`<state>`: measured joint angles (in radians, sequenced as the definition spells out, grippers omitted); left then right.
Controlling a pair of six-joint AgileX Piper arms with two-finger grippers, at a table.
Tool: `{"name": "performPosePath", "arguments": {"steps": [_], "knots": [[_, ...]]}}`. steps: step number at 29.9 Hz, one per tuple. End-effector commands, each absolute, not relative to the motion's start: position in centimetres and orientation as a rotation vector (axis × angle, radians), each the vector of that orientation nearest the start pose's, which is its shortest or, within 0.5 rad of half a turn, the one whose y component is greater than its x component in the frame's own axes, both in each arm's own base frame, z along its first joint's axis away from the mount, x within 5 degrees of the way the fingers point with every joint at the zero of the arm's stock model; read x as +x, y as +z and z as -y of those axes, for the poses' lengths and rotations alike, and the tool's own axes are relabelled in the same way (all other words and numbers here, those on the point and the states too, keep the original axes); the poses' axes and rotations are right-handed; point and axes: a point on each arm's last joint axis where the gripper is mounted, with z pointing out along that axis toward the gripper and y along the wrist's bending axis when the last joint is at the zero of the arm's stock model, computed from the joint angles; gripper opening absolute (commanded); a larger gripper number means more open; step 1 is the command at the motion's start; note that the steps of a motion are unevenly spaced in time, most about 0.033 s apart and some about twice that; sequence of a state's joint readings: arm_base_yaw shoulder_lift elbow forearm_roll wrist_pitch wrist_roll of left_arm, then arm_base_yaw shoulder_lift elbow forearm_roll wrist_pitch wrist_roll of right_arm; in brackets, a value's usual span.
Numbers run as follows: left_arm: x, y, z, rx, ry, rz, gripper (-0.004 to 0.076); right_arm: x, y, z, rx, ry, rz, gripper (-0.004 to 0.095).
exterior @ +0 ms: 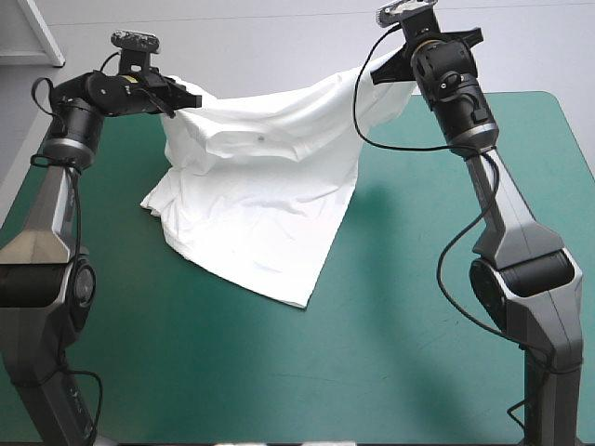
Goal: Fold the cloth
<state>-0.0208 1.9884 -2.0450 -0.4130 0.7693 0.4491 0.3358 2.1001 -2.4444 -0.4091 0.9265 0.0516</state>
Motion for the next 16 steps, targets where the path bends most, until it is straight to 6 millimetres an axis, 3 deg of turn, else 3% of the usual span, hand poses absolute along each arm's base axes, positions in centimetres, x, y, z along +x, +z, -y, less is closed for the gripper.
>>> {"name": "performPosePath", "arguments": {"steps": [1,3,5,8,10,13,16], "knots": [[47.4,39.0,3.4,0.28,-0.233,-1.978,0.0027,46.0,44.5,-12.7,-0.312,-0.182,-1.878,-0.0015],[48.6,37.4,3.3,0.262,-0.225,-1.984,0.0084,47.2,43.0,-13.3,-0.303,-0.147,-1.886,0.0008],[49.5,36.2,3.2,0.243,-0.212,-1.979,0.0207,48.2,41.6,-13.9,-0.307,-0.112,-1.887,0.0088],[50.8,34.6,3.0,0.21,-0.186,-1.952,0.0457,49.3,39.9,-14.6,-0.304,-0.054,-1.883,0.0338],[51.6,33.7,2.7,0.207,-0.146,-1.925,0.0624,49.7,39.4,-14.8,-0.27,-0.019,-1.887,0.0569],[52.0,33.2,2.6,0.27,-0.084,-1.911,0.0699,49.4,39.2,-14.6,-0.23,-0.013,-1.936,0.0796],[51.5,33.9,2.8,0.362,-0.052,-1.933,0.0686,48.4,40.4,-14.1,-0.222,-0.029,-1.961,0.0817]]}}
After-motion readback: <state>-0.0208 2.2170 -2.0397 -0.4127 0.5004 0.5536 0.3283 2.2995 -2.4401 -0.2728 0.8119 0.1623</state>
